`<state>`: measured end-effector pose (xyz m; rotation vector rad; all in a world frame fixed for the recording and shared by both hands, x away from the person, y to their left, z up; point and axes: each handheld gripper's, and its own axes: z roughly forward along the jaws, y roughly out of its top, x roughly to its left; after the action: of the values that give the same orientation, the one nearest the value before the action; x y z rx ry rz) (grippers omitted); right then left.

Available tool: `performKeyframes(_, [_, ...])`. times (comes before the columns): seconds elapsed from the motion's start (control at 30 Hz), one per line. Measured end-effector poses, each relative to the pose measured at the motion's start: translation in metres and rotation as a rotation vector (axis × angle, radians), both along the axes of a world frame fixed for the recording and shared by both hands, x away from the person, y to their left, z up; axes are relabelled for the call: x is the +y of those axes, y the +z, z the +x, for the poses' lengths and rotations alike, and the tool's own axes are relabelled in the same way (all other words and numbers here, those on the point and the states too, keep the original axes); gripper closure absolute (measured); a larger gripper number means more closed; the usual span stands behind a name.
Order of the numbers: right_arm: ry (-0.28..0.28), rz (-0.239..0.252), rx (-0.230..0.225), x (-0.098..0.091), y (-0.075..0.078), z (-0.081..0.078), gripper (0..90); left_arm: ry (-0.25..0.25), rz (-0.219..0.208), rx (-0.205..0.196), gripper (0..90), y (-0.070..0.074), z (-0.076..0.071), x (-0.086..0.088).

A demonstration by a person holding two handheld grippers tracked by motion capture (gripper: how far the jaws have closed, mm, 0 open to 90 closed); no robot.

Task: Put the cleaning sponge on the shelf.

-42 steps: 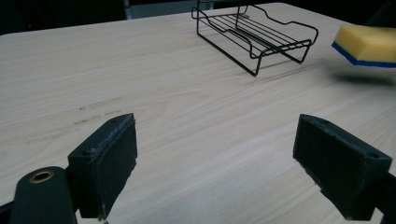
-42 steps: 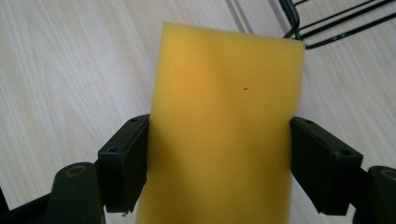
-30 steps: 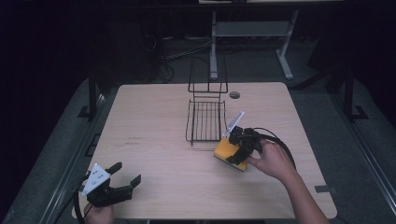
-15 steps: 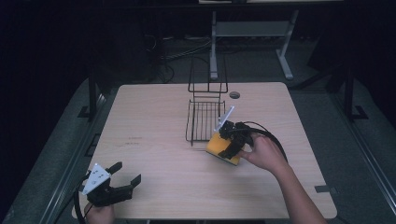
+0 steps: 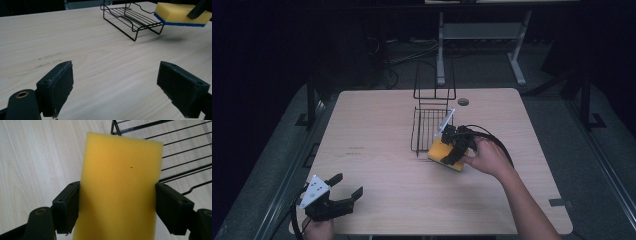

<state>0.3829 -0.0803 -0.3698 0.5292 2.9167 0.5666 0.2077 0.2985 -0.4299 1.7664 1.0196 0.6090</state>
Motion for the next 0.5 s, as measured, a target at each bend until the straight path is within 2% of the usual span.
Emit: performKeyframes(0.5, [0.038, -0.014, 0.008, 0.013, 0.001, 0.013, 25.4, 0.004, -0.011, -0.001, 12.9, 0.000, 0.000, 0.002])
